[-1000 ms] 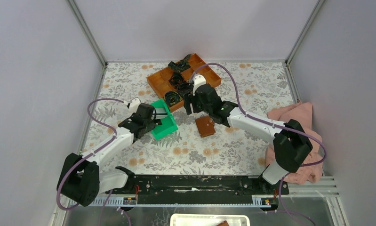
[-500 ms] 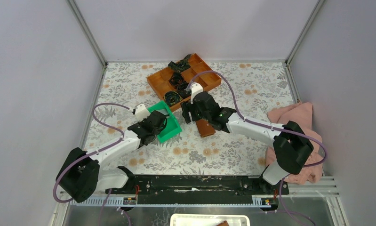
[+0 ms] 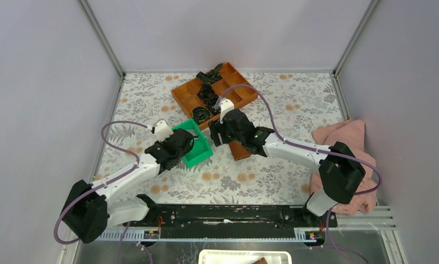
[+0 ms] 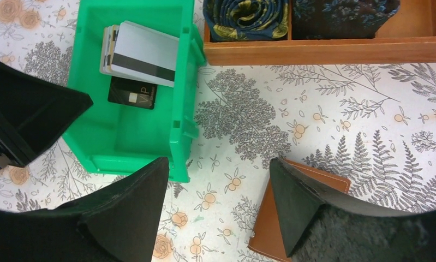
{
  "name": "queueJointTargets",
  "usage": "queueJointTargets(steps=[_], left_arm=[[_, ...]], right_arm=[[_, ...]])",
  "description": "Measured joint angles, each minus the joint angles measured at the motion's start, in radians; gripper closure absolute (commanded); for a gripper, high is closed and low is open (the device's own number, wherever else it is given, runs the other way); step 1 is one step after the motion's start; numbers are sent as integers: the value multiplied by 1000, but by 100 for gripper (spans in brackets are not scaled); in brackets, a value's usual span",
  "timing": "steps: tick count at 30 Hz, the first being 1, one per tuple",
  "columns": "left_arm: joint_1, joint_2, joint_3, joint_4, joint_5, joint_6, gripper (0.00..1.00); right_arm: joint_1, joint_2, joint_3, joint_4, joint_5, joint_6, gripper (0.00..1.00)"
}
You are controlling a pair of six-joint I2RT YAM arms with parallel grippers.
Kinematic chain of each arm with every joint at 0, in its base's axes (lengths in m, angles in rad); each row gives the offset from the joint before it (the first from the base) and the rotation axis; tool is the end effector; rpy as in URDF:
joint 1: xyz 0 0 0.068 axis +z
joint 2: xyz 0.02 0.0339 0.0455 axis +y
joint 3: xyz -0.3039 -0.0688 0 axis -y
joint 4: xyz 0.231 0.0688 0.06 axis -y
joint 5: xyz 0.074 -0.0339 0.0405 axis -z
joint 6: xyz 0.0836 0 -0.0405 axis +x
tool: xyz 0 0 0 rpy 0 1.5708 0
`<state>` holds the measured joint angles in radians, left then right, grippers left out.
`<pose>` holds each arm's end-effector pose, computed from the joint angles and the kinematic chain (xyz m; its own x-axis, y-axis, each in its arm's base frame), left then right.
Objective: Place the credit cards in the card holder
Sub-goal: Move the storage box to the center of the board, then pick up the credit card from the storage box.
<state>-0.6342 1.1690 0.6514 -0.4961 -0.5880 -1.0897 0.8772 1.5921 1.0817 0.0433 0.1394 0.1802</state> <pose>0.1946 -0.0856 0.2092 -0.5440 -0.5155 -0.6620 -0.4873 0.8364 -0.2508 0.2630 0.2981 0.2862 -0.4055 -0.2101 -0.8896 -0.6195 0.7788 0.0985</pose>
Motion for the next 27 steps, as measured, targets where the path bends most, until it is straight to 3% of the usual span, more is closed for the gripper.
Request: queueJointTargets(steps=[11,20,27], left_arm=[[0,-256,80,-77,-150,-27,36],[0,-464,7,-120,-248,-122,37],[0,-512,-20,-143,-277,-164,37]], right_arm=[[74,126,180,-31,6,-30,25],[97,344,413,-111,-3,-54,26],[104,487,576,-168,-33,-53,27]])
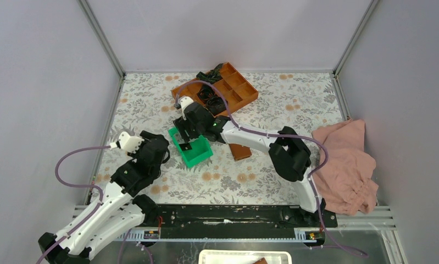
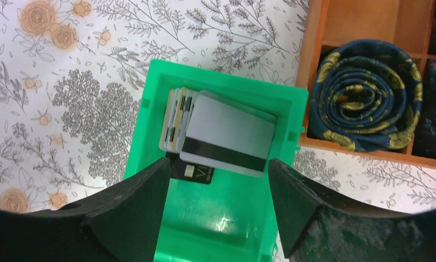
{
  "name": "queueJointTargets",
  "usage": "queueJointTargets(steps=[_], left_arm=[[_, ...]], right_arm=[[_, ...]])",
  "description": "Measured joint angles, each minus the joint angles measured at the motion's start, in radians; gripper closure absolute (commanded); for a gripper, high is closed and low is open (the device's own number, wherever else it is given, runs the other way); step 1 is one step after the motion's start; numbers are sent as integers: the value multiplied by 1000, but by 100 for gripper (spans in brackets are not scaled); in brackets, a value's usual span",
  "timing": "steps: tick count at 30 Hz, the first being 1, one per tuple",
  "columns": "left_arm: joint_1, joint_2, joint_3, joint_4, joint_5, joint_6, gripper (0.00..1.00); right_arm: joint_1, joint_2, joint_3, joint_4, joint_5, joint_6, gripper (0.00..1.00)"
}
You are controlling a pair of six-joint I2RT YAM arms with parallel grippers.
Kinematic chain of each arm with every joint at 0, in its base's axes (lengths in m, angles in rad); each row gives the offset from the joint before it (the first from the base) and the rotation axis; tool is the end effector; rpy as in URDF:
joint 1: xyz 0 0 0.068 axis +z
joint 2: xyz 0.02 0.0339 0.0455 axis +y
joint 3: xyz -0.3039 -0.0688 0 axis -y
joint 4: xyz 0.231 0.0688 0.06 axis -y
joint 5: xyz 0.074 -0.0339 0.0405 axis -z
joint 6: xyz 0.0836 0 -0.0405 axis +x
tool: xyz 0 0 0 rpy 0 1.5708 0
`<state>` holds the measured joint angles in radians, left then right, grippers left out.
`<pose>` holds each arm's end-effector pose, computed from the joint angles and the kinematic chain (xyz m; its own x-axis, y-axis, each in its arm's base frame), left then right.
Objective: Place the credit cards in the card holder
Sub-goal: Pick up the credit card from the storage box.
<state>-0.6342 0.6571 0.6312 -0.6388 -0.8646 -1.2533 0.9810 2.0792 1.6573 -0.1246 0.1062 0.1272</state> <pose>0.1286 -0.0156 0.2740 -0.0621 -0.7196 -0.6916 -0.5026 0.6212 -0.6013 0.3063 0.4418 0.2574 -0.3852 -0.3487 -0.8544 -0.7331 0.6780 0.0537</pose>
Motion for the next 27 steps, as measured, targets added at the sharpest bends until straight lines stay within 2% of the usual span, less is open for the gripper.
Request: queueJointTargets(steps=[14,27], left_arm=[[0,-45,-51,-13,0,-43,37],[0,-52,-66,-13,0,-55,37]], right_arm=[[2,172,173,-72,-22,2,27],[4,230,261,-105,-46,8,28]])
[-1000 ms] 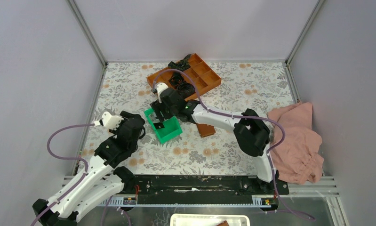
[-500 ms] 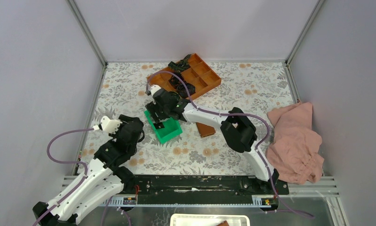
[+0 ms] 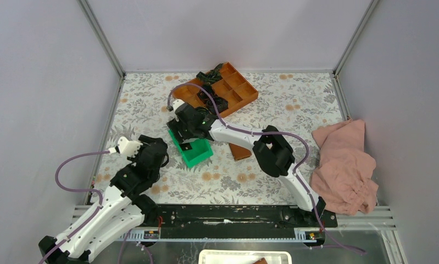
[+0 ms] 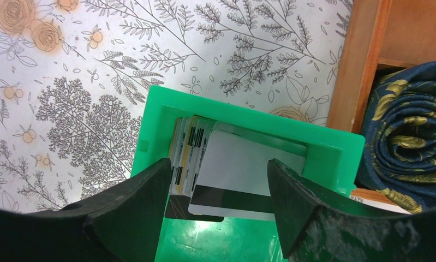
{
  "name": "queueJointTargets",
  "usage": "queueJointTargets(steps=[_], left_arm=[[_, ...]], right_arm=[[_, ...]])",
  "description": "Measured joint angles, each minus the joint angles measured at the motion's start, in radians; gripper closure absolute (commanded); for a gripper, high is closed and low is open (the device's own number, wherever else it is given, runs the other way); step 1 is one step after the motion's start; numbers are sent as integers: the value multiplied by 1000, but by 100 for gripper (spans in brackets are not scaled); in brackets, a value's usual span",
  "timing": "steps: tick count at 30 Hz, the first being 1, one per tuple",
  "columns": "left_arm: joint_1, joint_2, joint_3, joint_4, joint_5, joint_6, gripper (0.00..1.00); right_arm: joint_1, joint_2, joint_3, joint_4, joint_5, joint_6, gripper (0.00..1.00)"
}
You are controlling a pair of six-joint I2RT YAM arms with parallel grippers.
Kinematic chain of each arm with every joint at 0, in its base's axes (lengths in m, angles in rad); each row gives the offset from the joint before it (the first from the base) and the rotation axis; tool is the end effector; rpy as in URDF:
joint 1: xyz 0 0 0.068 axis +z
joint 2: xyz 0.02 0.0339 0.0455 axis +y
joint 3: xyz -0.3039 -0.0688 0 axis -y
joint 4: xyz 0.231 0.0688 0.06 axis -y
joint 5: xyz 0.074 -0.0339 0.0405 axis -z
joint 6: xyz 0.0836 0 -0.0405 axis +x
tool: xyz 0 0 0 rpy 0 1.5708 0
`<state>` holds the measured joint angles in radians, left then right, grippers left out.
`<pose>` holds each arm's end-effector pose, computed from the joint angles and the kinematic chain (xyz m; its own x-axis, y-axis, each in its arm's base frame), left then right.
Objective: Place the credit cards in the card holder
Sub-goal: Pick up the credit card from the storage box.
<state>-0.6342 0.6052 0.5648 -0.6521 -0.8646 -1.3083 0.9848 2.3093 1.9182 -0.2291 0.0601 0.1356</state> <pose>0.1199 -0.0092 0.2551 -0.0493 -0.7418 -0.6688 -0.5193 0.5910 -0.6172 0.3300 0.4881 0.2141 -0.4272 -0.3997 -0.8110 -0.7538 0.6528 0.0754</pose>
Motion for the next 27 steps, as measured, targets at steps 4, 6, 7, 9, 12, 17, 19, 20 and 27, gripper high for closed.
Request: queueJointTargets(steps=[4,6,7,9,12,17,19,20,27], left_arm=[[0,0,0,0,0,0,37],[0,0,0,0,0,0,37],[0,0,0,0,0,0,37],[0,0,0,0,0,0,37],[0,0,0,0,0,0,37],[0,3,0,0,0,0,38],[0,6,0,0,0,0,38],[0,8,0,0,0,0,38],[0,18,0,0,0,0,38]], right_arm=[[0,24,15,-13,-2,8,29],[1,29,16,-14,-9,15,31],[1,29,17,-16,-10,17,33],[1,29,20,-25,-17,24,38],[-2,29,24,-30,-23,31,41],[-5,29,24,-29,-30,42,45],[-6,29,23,-29,-36,45,45],[-6,29,23,-29,-40,46,45],[-6,26,23,-29,-56,54,48]])
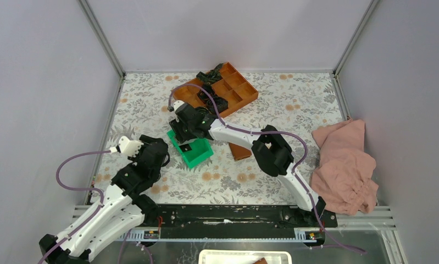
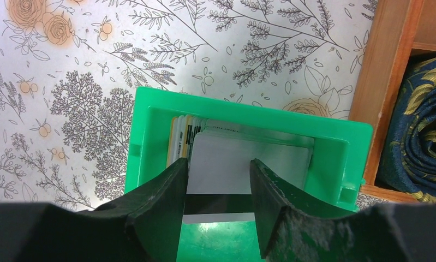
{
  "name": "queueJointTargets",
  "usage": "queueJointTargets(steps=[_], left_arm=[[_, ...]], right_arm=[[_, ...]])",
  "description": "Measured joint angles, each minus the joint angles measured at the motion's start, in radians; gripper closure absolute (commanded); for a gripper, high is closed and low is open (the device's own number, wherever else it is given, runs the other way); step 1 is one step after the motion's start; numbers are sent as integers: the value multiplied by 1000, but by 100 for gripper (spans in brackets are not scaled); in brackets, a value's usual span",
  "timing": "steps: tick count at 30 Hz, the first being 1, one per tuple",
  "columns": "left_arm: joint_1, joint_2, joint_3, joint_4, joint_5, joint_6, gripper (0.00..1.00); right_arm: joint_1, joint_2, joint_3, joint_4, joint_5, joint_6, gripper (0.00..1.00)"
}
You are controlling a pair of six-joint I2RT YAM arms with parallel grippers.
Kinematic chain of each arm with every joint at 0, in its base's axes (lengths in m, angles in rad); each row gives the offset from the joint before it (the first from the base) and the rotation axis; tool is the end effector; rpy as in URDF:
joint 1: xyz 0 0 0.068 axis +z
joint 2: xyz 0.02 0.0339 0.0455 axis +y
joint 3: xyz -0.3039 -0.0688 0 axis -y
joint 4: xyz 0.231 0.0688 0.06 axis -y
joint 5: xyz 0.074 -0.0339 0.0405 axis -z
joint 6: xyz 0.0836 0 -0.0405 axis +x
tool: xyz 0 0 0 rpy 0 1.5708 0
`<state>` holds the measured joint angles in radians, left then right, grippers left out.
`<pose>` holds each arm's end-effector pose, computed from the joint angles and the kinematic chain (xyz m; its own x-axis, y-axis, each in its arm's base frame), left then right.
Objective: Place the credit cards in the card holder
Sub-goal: Pick up the credit card from the storage box.
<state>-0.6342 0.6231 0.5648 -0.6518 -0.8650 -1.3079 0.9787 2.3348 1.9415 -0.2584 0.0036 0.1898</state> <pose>0.1219 -0.0107 0.2537 -0.0587 -0.7344 -0.6762 -0.5280 0.5977 -0.6033 0.3306 0.4910 0.2042 -0.4887 -0.3885 -0.7812 -0.7494 0.6454 0.1479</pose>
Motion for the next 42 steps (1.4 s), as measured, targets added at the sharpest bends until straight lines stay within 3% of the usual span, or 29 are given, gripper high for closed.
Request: queueJointTargets(steps=[21,31,42], left_arm=[[0,11,0,1,0,0,38],[0,16,0,2,0,0,38],[0,6,0,2,0,0,38]], right_arm=[[0,-44,-10,-3,-24,16,50],[0,-44,-11,-33,-24,15,38],[0,-41,2,-74,-24,16,42]])
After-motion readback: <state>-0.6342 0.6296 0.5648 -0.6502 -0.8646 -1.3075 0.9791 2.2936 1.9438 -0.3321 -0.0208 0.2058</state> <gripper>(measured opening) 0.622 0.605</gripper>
